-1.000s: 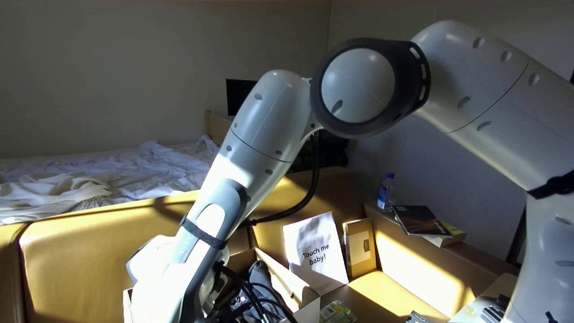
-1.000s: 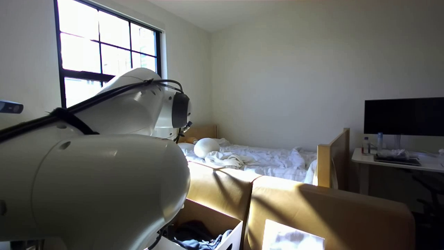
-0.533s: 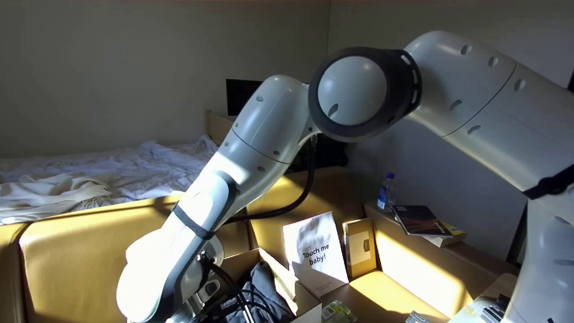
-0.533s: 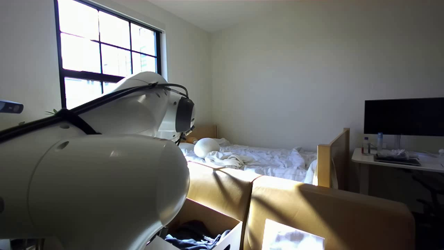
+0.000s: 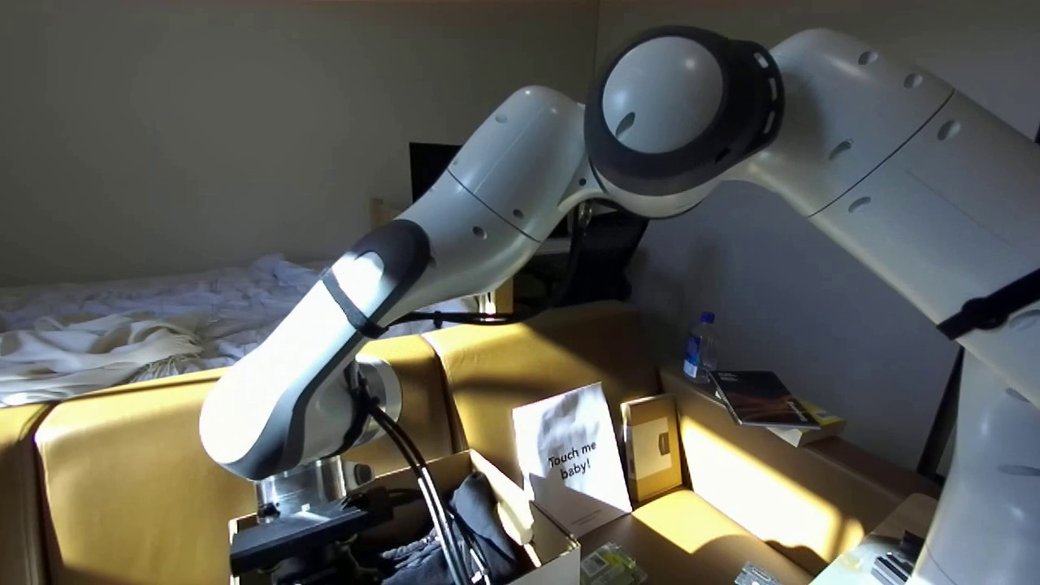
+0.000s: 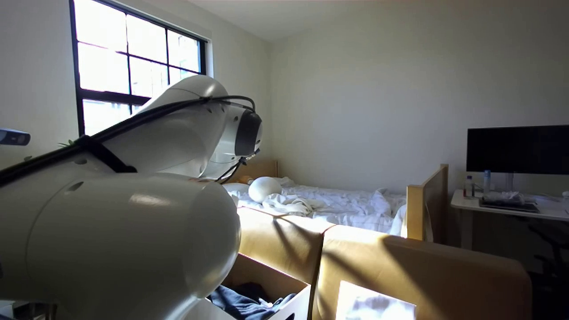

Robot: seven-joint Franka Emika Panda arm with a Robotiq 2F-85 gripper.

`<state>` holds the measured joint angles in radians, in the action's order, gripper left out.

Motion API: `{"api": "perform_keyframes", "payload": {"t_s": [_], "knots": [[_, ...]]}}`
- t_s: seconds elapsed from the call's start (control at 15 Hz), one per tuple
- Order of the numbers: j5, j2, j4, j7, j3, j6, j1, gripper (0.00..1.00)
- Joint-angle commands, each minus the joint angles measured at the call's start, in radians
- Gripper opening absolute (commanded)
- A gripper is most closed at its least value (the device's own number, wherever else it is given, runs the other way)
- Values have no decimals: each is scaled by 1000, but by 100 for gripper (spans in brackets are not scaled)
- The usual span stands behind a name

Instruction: Remove the black jersey from the box

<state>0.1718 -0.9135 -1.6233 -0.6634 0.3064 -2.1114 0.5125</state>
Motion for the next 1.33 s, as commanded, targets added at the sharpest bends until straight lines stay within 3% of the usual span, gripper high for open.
{"api": "perform_keyframes", "payload": {"t_s": [0.0, 0.2, 0.33, 0.6, 0.93, 1.07, 1.13, 1.2, 1.27], "knots": [[31, 193, -89, 43, 11, -61, 5, 5], [-35, 306, -59, -2, -29, -32, 50, 6], [-107, 375, -27, -122, -89, 24, 103, 7], [-229, 468, 85, -356, -150, 227, 156, 6], [-425, 521, 318, -561, -162, 580, 211, 6], [-527, 534, 393, -525, -154, 746, 236, 5], [-496, 532, 457, -382, -115, 812, 227, 3], [-471, 516, 375, -479, -143, 704, 218, 12], [-471, 521, 414, -443, -131, 756, 223, 12]]}}
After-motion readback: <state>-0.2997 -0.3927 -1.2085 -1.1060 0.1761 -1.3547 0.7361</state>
